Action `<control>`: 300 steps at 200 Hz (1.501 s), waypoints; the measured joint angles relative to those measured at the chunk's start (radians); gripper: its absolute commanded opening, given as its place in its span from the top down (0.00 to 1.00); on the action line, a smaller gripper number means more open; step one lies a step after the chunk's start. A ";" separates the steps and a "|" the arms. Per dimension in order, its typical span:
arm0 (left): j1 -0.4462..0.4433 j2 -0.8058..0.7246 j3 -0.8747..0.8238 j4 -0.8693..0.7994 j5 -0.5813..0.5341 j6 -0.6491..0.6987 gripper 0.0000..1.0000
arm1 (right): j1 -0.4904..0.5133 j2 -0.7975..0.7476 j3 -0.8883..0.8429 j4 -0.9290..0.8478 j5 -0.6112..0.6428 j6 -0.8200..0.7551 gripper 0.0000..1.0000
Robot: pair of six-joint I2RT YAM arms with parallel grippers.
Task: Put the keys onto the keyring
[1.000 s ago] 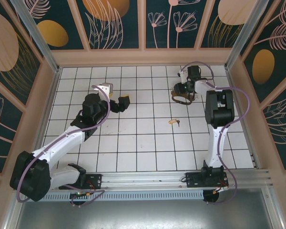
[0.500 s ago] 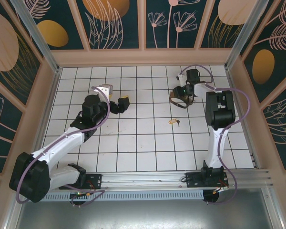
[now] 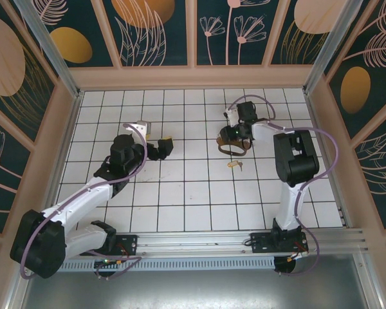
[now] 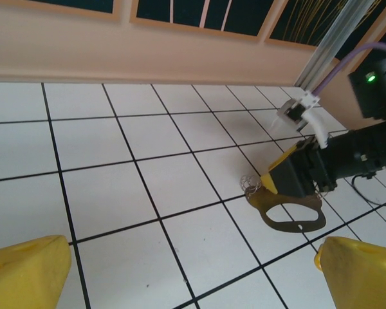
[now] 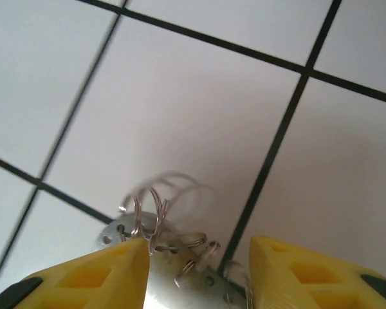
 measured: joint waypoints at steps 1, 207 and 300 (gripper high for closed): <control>0.000 0.000 -0.002 0.000 0.000 0.000 0.01 | 0.000 -0.001 0.000 0.000 0.000 0.001 0.52; 0.000 -0.021 -0.063 -0.011 -0.054 0.022 0.01 | 0.097 0.007 -0.005 -0.054 -0.058 0.015 0.56; 0.000 -0.045 -0.063 -0.013 -0.057 0.023 0.01 | 0.096 0.016 0.007 -0.028 -0.016 0.038 0.51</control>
